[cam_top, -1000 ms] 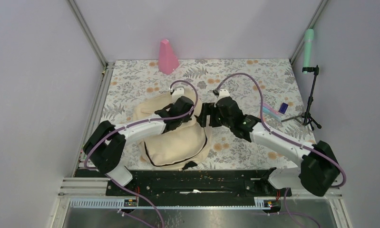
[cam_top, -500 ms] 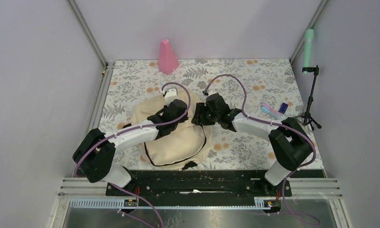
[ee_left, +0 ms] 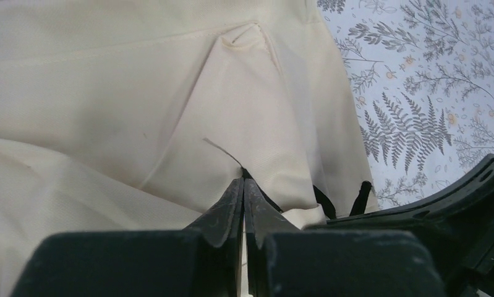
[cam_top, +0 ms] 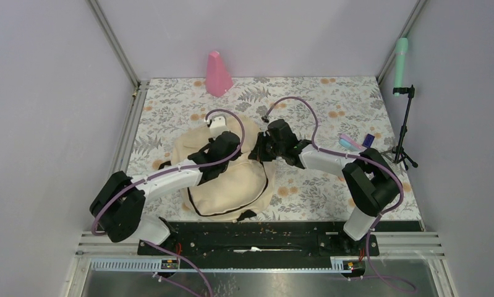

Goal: Pack the student bag
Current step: Unzip the student bag at the center of the board.

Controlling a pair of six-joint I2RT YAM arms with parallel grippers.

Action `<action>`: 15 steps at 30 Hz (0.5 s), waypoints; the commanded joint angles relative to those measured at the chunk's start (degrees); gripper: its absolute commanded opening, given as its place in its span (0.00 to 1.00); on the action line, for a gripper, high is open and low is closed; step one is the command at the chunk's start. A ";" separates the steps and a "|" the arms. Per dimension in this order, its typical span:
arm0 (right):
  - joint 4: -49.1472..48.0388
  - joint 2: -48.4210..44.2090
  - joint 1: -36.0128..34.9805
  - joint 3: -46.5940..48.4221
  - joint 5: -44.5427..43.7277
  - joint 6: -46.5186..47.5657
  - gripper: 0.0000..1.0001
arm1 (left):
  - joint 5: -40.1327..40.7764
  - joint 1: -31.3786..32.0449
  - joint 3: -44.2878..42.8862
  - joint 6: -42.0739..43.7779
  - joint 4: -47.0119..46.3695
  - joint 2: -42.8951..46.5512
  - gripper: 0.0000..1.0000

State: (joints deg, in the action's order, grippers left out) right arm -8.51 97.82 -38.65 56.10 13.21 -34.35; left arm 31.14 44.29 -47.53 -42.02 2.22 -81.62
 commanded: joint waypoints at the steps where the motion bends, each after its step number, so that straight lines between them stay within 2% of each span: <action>1: -3.00 -0.14 0.56 0.87 -0.20 -0.51 0.00 | 6.35 0.02 0.71 1.72 -2.33 2.71 0.00; 4: -2.98 -0.90 0.88 -0.02 -0.53 -0.18 0.00 | 8.54 0.01 1.13 2.68 -0.38 3.42 0.00; 7: -2.66 -1.14 0.87 -0.14 -0.48 0.11 0.00 | 3.51 0.06 2.13 5.95 -4.88 4.47 0.00; 9: -2.64 -1.14 0.91 -0.02 -0.47 0.07 0.00 | -0.21 0.02 1.53 3.84 -5.02 4.23 0.11; 12: -2.65 -1.09 0.91 0.17 -0.43 -0.09 0.00 | -4.00 0.04 0.77 -0.82 -5.54 2.45 0.18; 15: -2.65 -1.17 0.89 0.09 -0.21 -0.04 0.00 | -3.89 -0.03 0.41 -4.83 -5.04 0.33 0.27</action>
State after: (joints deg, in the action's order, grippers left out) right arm -8.58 97.82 -38.46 55.94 13.17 -34.48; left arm 30.06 44.27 -45.67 -41.34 0.05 -79.31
